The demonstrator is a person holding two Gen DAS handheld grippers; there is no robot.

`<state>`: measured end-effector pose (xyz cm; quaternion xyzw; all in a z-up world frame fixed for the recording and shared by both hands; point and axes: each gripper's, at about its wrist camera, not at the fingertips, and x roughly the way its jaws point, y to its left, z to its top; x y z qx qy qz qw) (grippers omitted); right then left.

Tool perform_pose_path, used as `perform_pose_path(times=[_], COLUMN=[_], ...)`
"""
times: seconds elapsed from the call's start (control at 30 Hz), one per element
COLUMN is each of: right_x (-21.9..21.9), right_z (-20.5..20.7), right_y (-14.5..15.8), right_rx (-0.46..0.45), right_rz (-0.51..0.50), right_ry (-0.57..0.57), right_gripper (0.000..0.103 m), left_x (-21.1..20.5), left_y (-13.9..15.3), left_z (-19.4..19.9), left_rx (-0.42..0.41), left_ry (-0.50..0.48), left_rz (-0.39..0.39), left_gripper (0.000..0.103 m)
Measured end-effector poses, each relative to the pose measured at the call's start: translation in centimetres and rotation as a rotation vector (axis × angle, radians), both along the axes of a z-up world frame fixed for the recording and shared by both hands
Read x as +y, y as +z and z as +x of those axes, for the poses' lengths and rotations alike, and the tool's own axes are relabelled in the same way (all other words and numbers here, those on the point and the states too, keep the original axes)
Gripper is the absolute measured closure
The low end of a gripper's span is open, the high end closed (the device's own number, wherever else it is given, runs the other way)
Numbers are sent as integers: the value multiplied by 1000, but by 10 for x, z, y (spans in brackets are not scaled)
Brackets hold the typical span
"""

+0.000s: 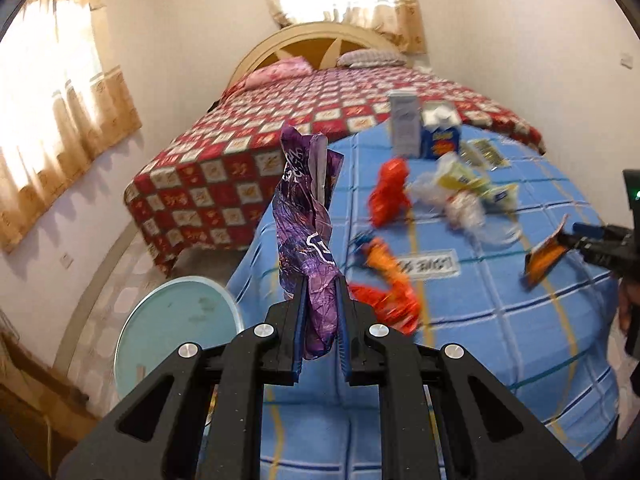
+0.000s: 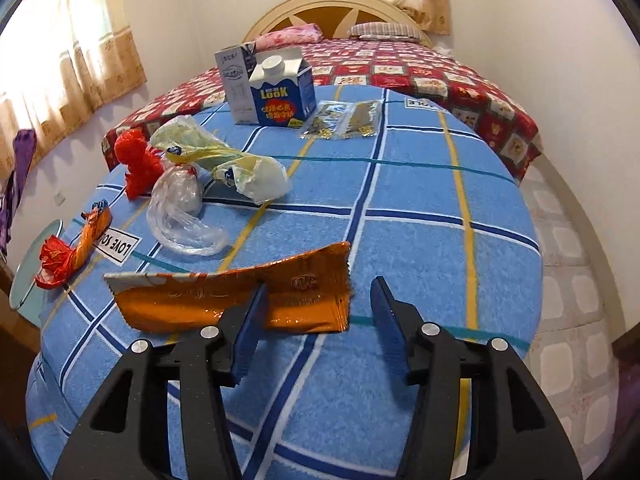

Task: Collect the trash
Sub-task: 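Grasp the orange snack wrapper with right tool while left tool holds purple wrapper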

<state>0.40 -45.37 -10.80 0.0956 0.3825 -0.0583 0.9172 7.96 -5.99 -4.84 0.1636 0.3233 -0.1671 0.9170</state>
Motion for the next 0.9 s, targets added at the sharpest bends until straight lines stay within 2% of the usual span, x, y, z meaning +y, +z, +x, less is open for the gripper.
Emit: perform_pose_path(times=[0.07,0.23,0.37,0.47,0.6,0.63,0.77,0.9], right_x=[-1,8,20,22,19,20,34,49], right_z=[4,14,16,15,11,8,-3,1], right_y=[-1,-6,-7,-7,-1,2,22,29], right_rx=[-2,28,32,28,-2,-15,-81,-101], right_rz=[33,6,-14,-7,6,3,-32,-61], right_ry=[22,57,73,75,45,43,39,88], right_gripper=[50,50,72,76,76,73,36,23], left_x=[9,24,32,36,43,44,50,55], left_y=[-6,-18,-25,-26,-26,-27,-30,-35], left_z=[2,3,6,6,6,5,5,6], left_rx=[17,30,47,45,42,42,50,56], left_ry=[17,43,65,73,89,93,102,112], left_rz=[9,31,38,43,46,48,54,60], left_gripper=[90,90,90,90,90,90,90,90])
